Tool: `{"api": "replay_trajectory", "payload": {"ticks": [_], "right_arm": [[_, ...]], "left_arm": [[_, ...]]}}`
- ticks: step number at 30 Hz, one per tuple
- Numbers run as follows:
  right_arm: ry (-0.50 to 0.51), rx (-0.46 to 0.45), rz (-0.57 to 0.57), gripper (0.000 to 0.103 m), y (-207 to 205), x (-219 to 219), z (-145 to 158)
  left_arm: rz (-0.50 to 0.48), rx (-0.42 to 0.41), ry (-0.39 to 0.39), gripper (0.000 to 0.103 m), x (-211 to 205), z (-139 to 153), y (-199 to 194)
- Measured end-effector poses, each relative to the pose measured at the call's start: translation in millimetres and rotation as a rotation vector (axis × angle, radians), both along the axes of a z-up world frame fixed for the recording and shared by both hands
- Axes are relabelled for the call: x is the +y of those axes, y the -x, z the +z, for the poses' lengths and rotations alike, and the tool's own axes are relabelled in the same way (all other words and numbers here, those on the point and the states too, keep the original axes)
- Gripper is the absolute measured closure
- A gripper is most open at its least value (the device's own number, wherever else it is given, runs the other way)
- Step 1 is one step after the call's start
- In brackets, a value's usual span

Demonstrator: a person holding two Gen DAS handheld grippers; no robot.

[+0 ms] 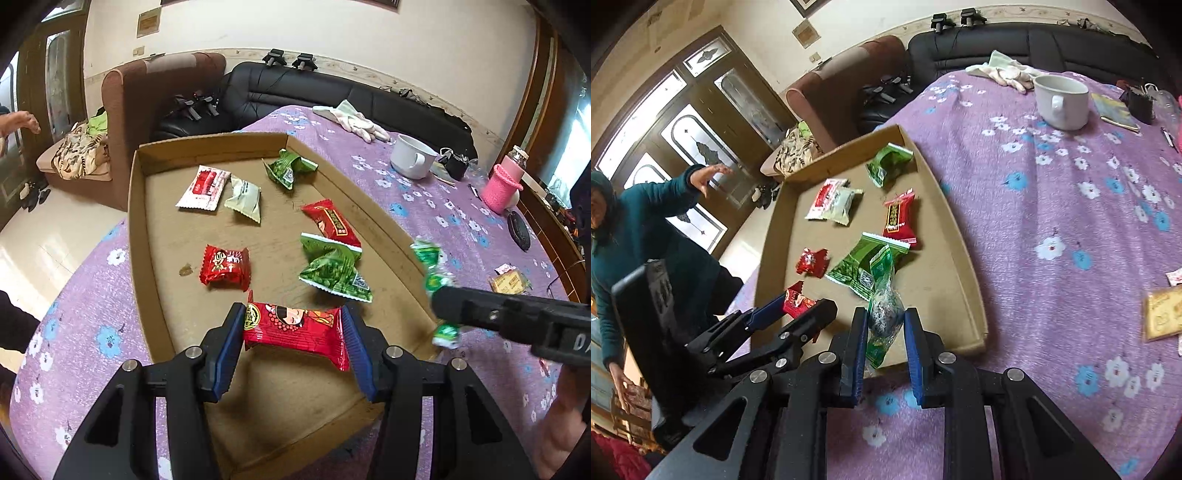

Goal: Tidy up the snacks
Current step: 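Carry the red packet and green candy over the cardboard box, then open both grippers to drop the red packet and green candy into the box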

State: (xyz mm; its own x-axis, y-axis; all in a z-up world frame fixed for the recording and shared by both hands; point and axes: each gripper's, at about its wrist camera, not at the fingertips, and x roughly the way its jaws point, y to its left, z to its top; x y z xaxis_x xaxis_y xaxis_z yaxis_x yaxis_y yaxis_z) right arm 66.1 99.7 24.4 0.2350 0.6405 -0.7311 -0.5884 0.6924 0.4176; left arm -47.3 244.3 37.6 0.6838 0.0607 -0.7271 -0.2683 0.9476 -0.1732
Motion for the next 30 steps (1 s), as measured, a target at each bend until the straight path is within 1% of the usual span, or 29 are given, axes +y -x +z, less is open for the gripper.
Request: {"api": "replay_trajectory", "payload": {"ticks": [5,8,11,17,30], "right_arm": [[0.010,0.000,0.009,0.081,-2.5,3.9,-12.2],[0.026,-0.028,0.015,0.081,-0.3,6.4,-12.0],[0.049,-0.082,0.027,0.081,6.0,8.8,-11.3],[0.078,-0.136,0.029,0.080,13.8,10.0,-10.0],[0.093,-0.172,0.021,0.080,18.9,11.5,-11.0]], "left_arm": [[0.024,-0.008,-0.018,0.051,-1.4,-3.2,0.9],[0.038,-0.003,-0.022,0.051,-1.4,-4.2,0.1],[0.045,0.010,-0.040,0.051,-3.9,-4.9,-2.0],[0.059,0.014,-0.048,0.051,-3.3,-5.4,-1.4],[0.063,0.027,-0.062,0.051,-4.1,-8.0,-2.4]]}}
